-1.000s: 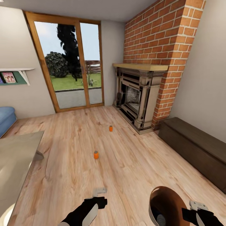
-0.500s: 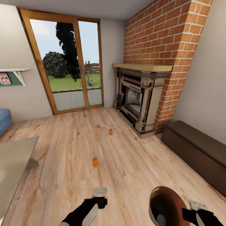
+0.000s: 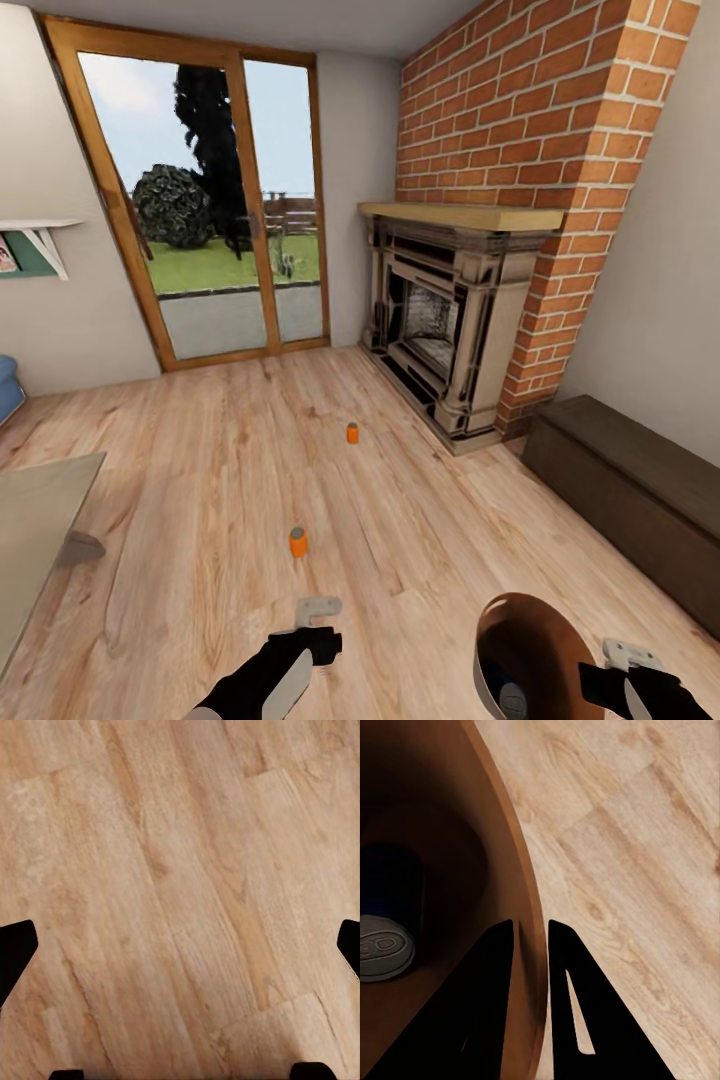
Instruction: Put the three can of soda from the living room inside the tash can in the kitchen.
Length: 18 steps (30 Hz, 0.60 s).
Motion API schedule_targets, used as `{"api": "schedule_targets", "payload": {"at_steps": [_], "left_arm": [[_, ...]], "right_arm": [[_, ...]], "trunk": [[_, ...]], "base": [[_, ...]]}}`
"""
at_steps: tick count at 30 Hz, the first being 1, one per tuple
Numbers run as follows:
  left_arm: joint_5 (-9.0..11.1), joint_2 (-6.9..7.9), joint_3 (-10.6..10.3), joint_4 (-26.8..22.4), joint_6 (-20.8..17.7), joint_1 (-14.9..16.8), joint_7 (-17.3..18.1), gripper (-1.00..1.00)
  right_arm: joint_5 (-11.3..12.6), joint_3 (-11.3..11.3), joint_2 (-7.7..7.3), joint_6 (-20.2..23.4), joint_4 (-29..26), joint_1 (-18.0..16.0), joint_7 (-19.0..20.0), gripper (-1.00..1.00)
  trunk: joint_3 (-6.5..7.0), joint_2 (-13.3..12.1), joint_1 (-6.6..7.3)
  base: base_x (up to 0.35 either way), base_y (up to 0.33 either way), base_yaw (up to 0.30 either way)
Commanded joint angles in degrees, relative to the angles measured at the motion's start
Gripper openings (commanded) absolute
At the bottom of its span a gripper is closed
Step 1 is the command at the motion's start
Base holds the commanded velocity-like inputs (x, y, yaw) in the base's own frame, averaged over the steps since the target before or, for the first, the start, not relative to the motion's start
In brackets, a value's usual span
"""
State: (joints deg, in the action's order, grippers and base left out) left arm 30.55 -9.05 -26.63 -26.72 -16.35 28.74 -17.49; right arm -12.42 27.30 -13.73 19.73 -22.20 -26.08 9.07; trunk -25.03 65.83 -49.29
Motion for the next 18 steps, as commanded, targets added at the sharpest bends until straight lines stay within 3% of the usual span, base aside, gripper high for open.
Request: {"api": "schedule_targets", "payload": {"at_steps": [1,18], "left_arm": [[0.01,0.0,0.0,0.0,0.0,0.0,0.02,1.0],[-0.02,0.0,0.0,0.0,0.0,0.0,0.09,1.0]], "right_arm": [[0.55,0.12,0.0,0.04,-0.04,-0.03,0.43,-1.0],[0.49,0.12,-0.07,0.04,-0.04,-0.03,0.43,-1.0]], "trunk": [[0.01,0.0,0.0],[0.01,0.0,0.0]], "base": [[0.344,0.005,0.0],[0.344,0.075,0.0]]}}
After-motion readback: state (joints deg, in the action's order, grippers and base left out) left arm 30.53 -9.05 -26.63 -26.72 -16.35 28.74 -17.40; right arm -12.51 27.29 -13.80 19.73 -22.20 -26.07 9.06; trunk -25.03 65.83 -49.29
